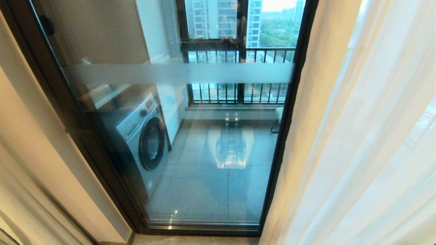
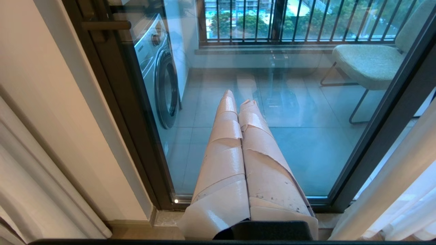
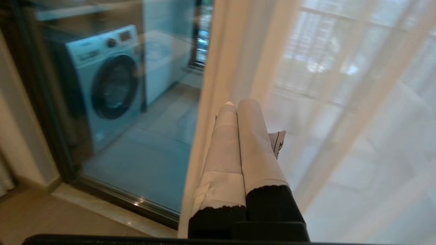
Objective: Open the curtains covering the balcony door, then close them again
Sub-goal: Pull the inner curtains open on both sides
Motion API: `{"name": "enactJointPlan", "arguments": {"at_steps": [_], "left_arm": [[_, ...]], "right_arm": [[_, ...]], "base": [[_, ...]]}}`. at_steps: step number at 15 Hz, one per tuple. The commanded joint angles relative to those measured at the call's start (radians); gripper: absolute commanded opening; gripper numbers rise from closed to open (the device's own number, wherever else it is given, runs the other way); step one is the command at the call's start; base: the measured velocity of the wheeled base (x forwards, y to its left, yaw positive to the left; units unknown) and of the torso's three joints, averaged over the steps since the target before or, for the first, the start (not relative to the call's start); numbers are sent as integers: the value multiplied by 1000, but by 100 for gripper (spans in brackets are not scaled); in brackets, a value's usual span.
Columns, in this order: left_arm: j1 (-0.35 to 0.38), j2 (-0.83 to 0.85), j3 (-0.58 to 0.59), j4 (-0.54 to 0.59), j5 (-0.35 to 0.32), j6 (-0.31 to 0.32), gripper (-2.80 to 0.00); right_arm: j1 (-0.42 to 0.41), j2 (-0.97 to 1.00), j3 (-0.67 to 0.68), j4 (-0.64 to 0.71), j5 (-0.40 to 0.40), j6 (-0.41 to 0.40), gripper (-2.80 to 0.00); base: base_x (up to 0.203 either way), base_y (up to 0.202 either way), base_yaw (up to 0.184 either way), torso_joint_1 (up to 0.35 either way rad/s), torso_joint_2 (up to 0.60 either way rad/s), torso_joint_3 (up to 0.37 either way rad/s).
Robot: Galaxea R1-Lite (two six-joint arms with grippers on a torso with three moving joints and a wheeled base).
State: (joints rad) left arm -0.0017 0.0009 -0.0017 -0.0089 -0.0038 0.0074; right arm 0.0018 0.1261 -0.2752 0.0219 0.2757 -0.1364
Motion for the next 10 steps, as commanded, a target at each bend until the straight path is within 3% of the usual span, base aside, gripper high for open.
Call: {"name": "enactJointPlan", "arguments": {"at_steps": [1,6,10], "left_arm": [[2,-1,0,0,1,0,-280],[0,-1,0,0,1,0,-280],[2,-1,0,0,1,0,-280]], "right_arm": [[5,160,-99,-2,59,-2,-280],[7,471,-339,-12,208,-2,-280],[7,675,-471,-18,240,-7,-280]], "base": [[0,0,0,0,0,0],[0,0,0,0,0,0],[0,0,0,0,0,0]]}}
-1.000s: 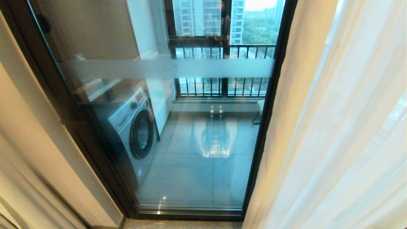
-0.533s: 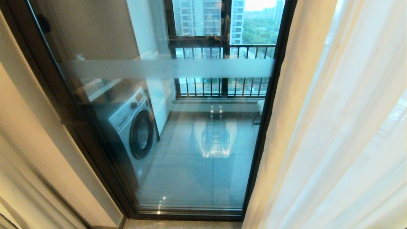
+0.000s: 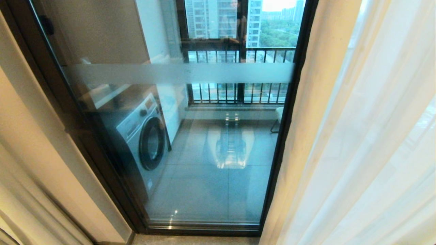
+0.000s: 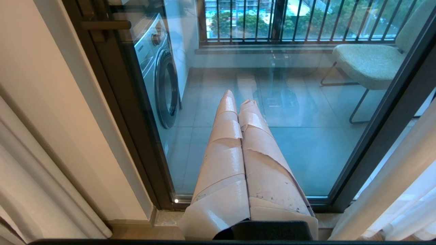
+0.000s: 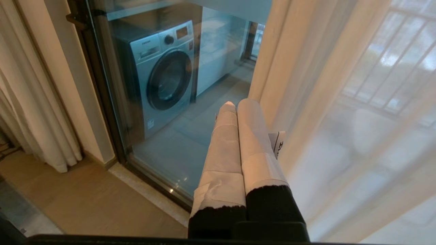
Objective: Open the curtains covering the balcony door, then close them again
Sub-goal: Pull the inner curtains open on both sides
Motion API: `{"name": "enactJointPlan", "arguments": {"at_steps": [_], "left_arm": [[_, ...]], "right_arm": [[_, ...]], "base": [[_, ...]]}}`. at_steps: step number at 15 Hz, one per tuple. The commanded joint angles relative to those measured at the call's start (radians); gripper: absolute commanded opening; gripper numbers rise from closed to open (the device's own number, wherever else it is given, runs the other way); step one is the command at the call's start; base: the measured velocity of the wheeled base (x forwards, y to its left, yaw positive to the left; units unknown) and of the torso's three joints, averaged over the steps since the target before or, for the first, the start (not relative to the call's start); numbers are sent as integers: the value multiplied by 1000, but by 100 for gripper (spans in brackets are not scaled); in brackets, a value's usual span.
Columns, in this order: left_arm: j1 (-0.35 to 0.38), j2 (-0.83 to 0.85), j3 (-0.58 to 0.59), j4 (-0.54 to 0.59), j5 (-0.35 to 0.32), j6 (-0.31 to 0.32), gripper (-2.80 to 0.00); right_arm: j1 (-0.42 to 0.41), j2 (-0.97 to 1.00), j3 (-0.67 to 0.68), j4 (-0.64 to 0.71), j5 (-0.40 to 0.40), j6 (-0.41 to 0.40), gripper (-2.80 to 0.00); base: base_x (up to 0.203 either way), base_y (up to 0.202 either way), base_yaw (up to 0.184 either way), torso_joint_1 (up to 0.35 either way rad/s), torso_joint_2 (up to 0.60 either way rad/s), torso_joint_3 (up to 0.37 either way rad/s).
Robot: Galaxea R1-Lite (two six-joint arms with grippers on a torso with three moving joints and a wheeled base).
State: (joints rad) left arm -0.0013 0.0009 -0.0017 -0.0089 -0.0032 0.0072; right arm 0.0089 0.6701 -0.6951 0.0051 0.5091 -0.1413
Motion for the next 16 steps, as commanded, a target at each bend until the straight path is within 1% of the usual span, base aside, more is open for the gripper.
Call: {"name": "enactJointPlan", "arguments": {"at_steps": [1,4,5,6,8,11,16], "left_arm": [[0,-1,0,0,0,0,-280],[1,-1,0,0,0,0,-280],[0,-1,0,0,0,0,-280],[0,-1,0,0,0,0,-280],[0,-1,0,0,0,0,-280],[0,-1,0,0,0,0,-280],[0,-1,0,0,0,0,-280]], "right_arm": [[0,159,-67,-7,9,-3,-280],[5,255,-116,-37,15,1,-280],[18,275,-131,-40,16,2,-9],[27,287,-139,-41,21,1,0],[57,325,-152,-55,32,-1,0],[72,390,-167,-131,32,-1,0],[101,487,-254,-144,32,-2,0]], "base": [[0,0,0,0,0,0],[0,0,0,0,0,0],[0,0,0,0,0,0],[0,0,0,0,0,0],[0,0,0,0,0,0],[0,0,0,0,0,0],[0,0,0,0,0,0]]}}
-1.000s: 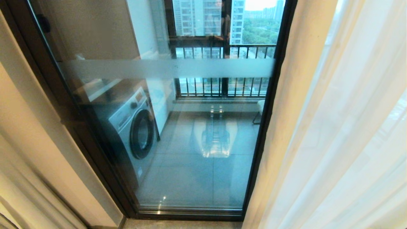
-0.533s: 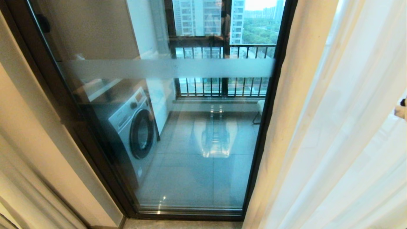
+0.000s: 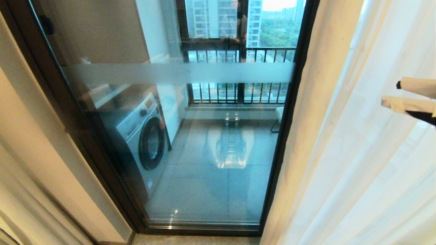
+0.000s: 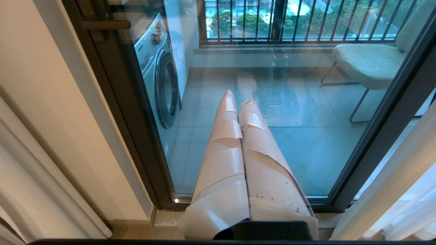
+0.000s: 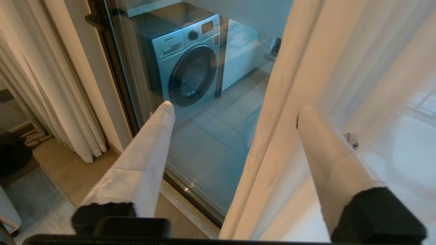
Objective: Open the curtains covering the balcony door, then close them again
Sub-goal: Pull the inner curtains open on both sides
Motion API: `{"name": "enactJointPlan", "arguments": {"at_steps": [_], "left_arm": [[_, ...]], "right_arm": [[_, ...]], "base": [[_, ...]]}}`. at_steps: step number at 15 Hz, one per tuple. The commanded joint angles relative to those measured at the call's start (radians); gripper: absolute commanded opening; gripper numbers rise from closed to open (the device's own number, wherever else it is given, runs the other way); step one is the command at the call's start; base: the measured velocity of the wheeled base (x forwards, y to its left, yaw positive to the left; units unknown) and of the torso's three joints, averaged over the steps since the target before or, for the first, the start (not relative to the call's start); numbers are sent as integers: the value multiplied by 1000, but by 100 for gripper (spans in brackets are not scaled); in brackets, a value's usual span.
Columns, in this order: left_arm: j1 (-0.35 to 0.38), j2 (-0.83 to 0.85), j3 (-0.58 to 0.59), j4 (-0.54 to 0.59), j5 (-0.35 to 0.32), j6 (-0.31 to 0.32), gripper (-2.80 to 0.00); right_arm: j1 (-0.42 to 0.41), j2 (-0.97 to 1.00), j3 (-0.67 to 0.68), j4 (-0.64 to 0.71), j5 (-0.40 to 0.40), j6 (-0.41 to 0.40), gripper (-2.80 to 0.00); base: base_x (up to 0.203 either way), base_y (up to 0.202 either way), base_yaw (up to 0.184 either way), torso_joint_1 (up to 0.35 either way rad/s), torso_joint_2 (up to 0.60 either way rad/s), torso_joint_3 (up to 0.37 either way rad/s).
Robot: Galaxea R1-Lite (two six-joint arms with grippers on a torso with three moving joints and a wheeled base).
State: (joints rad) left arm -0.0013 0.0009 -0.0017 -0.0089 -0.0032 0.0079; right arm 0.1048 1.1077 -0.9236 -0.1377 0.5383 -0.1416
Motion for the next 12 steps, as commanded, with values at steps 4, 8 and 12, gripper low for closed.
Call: {"name": "enactJointPlan", "arguments": {"at_steps": [4,8,12], "left_arm": [[1,-1,0,0,0,0,-280],[0,-1,0,0,0,0,-280],[0,-1,0,0,0,0,-280]], "right_arm": [[12,142,-110,-33,2,-2,0],[15,264,-239,-59,0,8,0],[45,366,-337,-126,-8,58,0]], "base": [[0,0,0,0,0,0],[0,0,0,0,0,0],[0,0,0,0,0,0]]}}
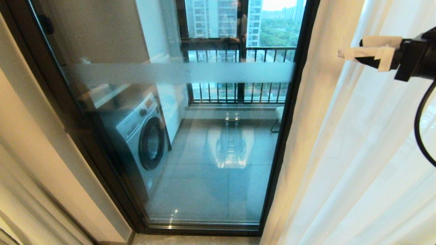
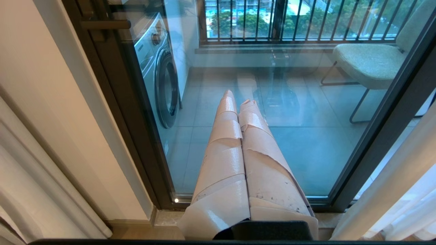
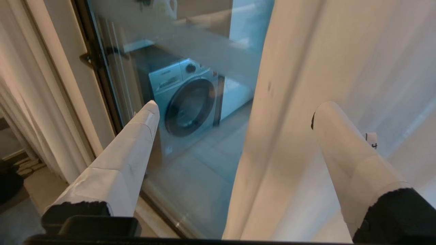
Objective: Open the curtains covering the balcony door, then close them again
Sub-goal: Pull the inner curtains open on both sides
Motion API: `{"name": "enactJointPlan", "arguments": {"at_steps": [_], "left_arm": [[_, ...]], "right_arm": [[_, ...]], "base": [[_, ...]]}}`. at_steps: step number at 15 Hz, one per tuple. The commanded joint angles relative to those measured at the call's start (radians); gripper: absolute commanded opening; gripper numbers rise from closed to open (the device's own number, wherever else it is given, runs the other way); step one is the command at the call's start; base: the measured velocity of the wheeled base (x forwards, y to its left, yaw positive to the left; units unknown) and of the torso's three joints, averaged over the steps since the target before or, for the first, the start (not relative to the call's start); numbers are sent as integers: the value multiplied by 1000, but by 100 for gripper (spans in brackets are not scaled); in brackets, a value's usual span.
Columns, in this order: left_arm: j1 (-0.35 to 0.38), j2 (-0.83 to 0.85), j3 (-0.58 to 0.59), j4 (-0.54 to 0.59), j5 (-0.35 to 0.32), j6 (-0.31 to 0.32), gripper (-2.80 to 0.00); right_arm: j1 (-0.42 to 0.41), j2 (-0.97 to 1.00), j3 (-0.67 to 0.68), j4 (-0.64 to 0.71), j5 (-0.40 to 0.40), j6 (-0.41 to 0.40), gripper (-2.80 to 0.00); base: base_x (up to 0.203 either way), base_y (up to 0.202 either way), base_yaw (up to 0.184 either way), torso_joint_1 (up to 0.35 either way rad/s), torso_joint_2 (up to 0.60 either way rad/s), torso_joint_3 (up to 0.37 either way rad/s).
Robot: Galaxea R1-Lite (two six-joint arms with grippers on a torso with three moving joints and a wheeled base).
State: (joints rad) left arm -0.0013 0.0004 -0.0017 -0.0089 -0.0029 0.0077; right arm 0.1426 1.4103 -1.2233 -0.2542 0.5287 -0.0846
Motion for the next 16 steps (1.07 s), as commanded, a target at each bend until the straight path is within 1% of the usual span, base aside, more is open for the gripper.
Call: {"name": "enactJointPlan", "arguments": {"at_steps": [1,4,8,12,13,16], "left_arm": [[0,0,0,0,0,0,-280],[0,0,0,0,0,0,-280],[0,0,0,0,0,0,-280],[0,0,0,0,0,0,-280],[0,0,0,0,0,0,-280],[0,0,0,0,0,0,-280]], "right_arm": [[9,84,-58,-17,-8,2,0],[22,152,-131,-31,-82,13,0],[26,239,-243,-63,-156,20,0],[42,293,-314,-84,-263,34,0],[44,302,-325,-92,-277,34,0],[51,309,-328,-124,-280,34,0]], "base": [[0,0,0,0,0,0],[0,0,0,0,0,0],[0,0,0,0,0,0],[0,0,0,0,0,0],[0,0,0,0,0,0],[0,0,0,0,0,0]]}}
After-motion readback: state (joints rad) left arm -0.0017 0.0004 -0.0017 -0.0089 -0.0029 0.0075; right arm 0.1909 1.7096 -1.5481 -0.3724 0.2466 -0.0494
